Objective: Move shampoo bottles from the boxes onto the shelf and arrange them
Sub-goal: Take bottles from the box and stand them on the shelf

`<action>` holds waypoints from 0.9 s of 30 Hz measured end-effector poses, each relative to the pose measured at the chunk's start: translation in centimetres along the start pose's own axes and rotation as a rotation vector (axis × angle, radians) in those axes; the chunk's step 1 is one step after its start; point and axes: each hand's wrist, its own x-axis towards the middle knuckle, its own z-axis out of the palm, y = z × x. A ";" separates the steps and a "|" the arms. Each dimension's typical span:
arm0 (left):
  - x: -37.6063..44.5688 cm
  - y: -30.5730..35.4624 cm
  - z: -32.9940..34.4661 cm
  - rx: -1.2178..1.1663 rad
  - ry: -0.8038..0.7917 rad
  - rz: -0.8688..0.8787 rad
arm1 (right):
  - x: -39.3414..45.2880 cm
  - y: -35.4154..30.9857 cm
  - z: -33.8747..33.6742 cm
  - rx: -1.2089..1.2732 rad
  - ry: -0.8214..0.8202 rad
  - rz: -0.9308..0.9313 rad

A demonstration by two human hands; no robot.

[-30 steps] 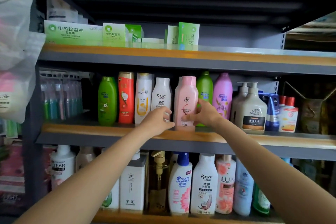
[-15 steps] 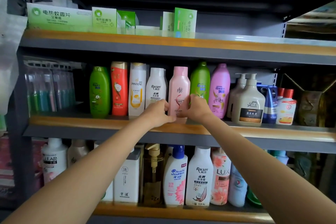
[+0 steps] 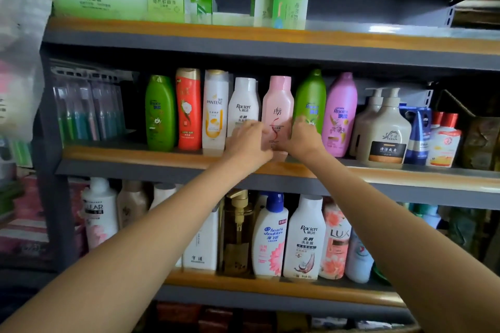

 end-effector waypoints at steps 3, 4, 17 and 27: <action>-3.3 0.9 0.9 -0.039 0.227 0.187 | -3.7 0.2 -1.8 0.047 0.241 -0.194; -4.6 1.0 1.3 -0.055 0.256 0.253 | -5.5 0.7 -2.4 0.076 0.308 -0.291; -19.4 3.9 19.5 -0.207 -0.245 0.174 | -22.0 17.0 5.3 -0.420 -0.530 -0.182; -13.6 3.3 16.2 -0.191 -0.081 0.128 | -15.5 15.5 3.3 -0.213 -0.182 -0.263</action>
